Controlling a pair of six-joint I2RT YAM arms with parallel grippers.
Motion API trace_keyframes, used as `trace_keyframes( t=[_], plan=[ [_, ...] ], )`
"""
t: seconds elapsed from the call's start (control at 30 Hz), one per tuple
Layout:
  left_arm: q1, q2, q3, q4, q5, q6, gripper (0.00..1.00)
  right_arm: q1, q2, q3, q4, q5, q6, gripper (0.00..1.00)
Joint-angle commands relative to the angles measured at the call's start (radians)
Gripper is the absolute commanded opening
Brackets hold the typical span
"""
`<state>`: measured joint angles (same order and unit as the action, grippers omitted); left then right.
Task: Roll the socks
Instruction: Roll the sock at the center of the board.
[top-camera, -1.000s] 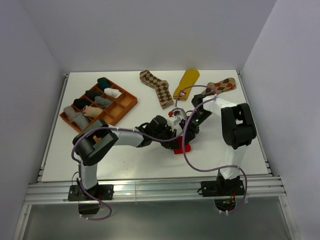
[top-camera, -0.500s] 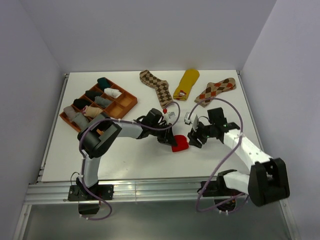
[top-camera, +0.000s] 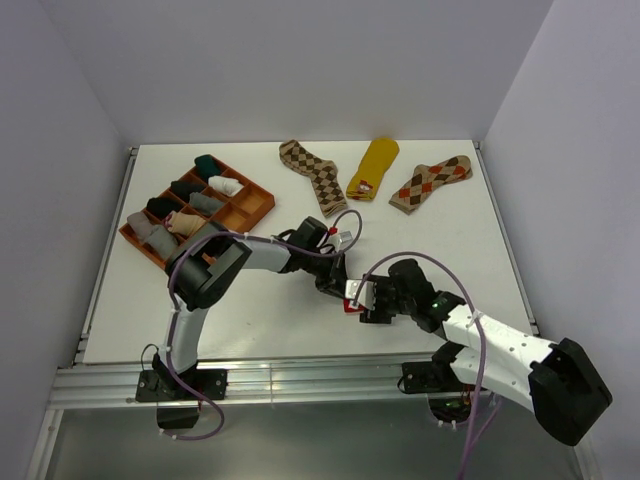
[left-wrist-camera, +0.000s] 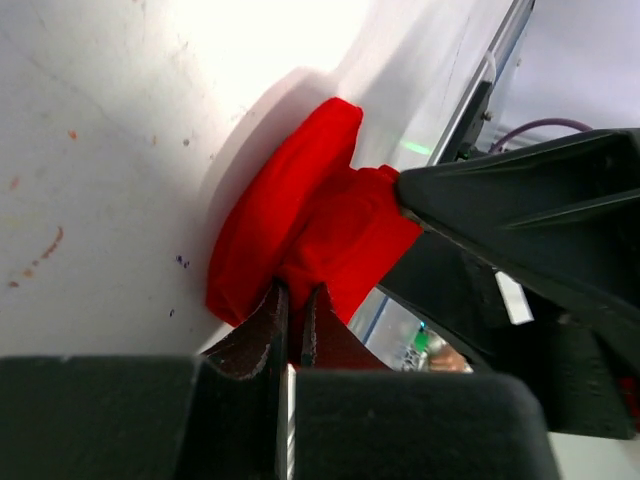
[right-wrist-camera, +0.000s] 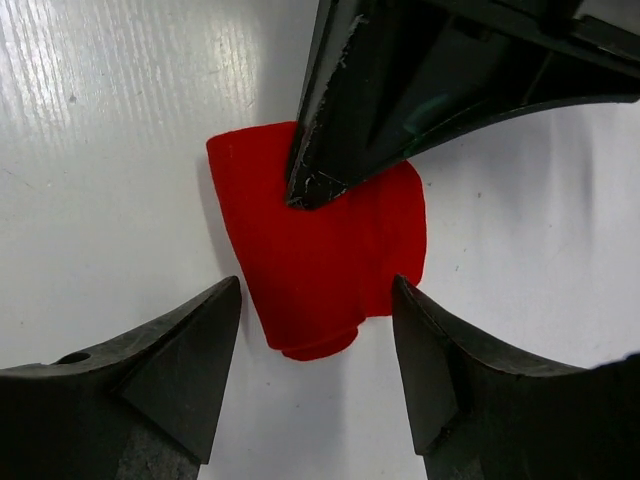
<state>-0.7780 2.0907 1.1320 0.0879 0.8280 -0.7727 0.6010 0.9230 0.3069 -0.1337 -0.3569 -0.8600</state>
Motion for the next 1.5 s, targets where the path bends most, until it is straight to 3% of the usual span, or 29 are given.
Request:
trace_keyframes(
  t=[0.0, 0.2, 0.27, 0.3, 0.33, 0.43, 0.63, 1.03, 1.33, 1.47],
  plan=[
    [-0.001, 0.077, -0.023, -0.198, -0.093, 0.053, 0.01, 0.039, 0.014, -0.018, 0.118, 0.105, -0.036, 0.68],
    [0.006, 0.083, 0.003, -0.221, -0.083, 0.065, 0.0, 0.091, 0.092, -0.012, 0.129, 0.145, -0.036, 0.58],
    [0.008, 0.081, 0.012, -0.235, -0.084, 0.07, 0.0, 0.092, 0.115, 0.003, 0.128, 0.141, -0.025, 0.47],
    [0.008, 0.081, 0.015, -0.235, -0.082, 0.075, 0.0, 0.094, 0.141, 0.023, 0.109, 0.138, -0.014, 0.35],
    [0.008, 0.071, 0.017, -0.235, -0.093, 0.075, 0.0, 0.092, 0.152, 0.035, 0.094, 0.134, -0.01, 0.3],
    [0.009, 0.028, -0.003, -0.209, -0.135, 0.064, 0.03, 0.092, 0.203, 0.09, 0.013, 0.092, 0.007, 0.21],
    [0.011, -0.115, -0.118, 0.008, -0.273, -0.023, 0.25, 0.027, 0.336, 0.227, -0.193, -0.046, 0.004, 0.18],
    [0.008, -0.388, -0.395, 0.384, -0.585, -0.093, 0.35, -0.153, 0.689, 0.552, -0.584, -0.286, -0.129, 0.18],
    [-0.087, -0.501, -0.402, 0.389, -0.737, 0.191, 0.41, -0.219, 1.002, 0.834, -0.891, -0.369, -0.211, 0.18],
    [-0.124, -0.471, -0.351, 0.354, -0.686, 0.292, 0.43, -0.228, 1.07, 0.897, -0.925, -0.364, -0.188, 0.18]
  ],
)
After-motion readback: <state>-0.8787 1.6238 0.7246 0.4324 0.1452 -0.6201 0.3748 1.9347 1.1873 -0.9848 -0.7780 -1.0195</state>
